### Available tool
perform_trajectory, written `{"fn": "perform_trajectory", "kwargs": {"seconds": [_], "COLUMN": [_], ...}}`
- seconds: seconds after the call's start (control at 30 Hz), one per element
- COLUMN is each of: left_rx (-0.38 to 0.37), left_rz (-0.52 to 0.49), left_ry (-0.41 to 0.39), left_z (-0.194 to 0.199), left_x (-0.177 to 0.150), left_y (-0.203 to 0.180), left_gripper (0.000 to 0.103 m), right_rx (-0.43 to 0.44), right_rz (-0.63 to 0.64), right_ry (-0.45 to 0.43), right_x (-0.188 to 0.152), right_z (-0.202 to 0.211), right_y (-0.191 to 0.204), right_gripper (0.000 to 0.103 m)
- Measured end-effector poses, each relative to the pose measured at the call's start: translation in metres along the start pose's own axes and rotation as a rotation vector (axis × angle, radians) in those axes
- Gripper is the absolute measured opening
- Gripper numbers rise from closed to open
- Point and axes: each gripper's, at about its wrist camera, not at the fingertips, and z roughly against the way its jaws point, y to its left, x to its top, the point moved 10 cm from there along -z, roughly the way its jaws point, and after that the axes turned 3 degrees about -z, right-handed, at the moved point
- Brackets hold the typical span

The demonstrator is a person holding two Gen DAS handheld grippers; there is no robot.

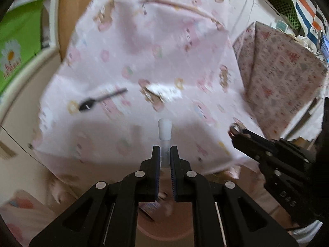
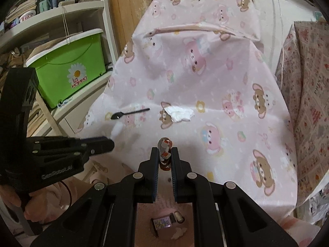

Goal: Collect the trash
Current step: 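Carry the tube and bottle down over the pink basket with both tools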

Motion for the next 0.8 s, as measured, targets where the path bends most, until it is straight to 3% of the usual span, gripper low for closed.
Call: {"fn": "perform_trajectory", "kwargs": {"seconds": [0.8], "left_rx": [0.039], "left_rz": [-0.124], "left_ry": [0.248], "left_z": [-0.049], "left_x": [-0.056], "left_y": [-0.007], "left_gripper": [0.009], "right_rx": [-0.023], "right_rz": [0.046], "right_ry": [0.337], "right_x": [-0.083], "right_z": [-0.051], "right_y": [-0.020], "right_gripper": [0.012]}}
